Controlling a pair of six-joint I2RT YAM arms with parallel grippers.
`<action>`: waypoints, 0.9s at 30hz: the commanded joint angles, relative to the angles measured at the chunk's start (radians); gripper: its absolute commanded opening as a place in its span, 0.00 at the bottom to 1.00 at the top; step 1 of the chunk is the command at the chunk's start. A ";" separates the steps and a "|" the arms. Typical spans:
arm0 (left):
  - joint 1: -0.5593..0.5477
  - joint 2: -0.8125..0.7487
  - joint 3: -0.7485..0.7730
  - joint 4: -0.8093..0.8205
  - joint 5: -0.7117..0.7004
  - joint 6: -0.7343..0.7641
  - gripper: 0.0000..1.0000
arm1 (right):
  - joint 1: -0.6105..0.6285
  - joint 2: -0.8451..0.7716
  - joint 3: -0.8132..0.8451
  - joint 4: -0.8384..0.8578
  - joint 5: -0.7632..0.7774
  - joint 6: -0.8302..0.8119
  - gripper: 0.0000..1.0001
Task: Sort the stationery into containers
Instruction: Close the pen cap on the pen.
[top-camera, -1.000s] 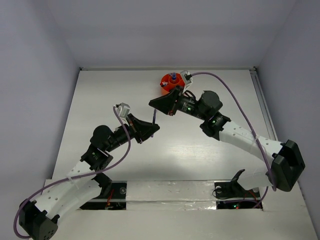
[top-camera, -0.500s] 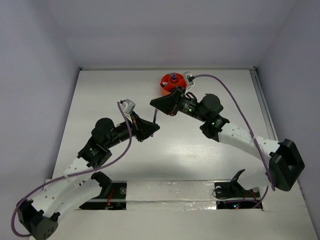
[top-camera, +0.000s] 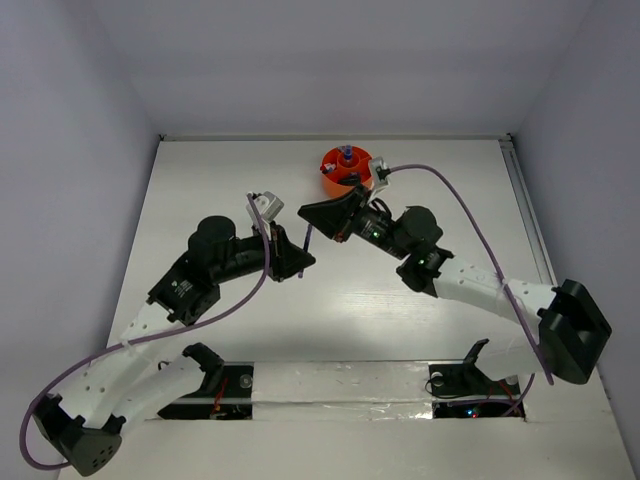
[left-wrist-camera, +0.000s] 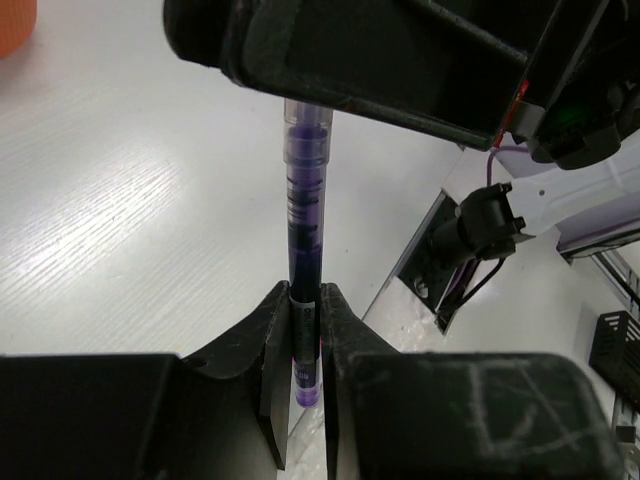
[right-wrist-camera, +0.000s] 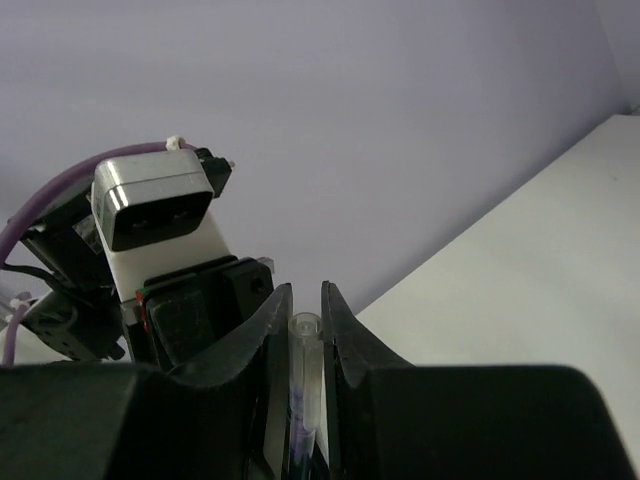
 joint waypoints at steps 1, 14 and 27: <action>0.080 -0.031 0.195 0.345 -0.116 0.043 0.00 | 0.089 0.014 -0.134 -0.272 -0.165 -0.042 0.00; 0.108 0.024 0.120 0.444 0.011 -0.052 0.00 | 0.089 0.076 -0.084 -0.333 -0.186 -0.049 0.00; 0.108 -0.091 -0.034 0.395 0.026 -0.064 0.08 | -0.091 0.090 -0.127 -0.129 -0.264 0.176 0.00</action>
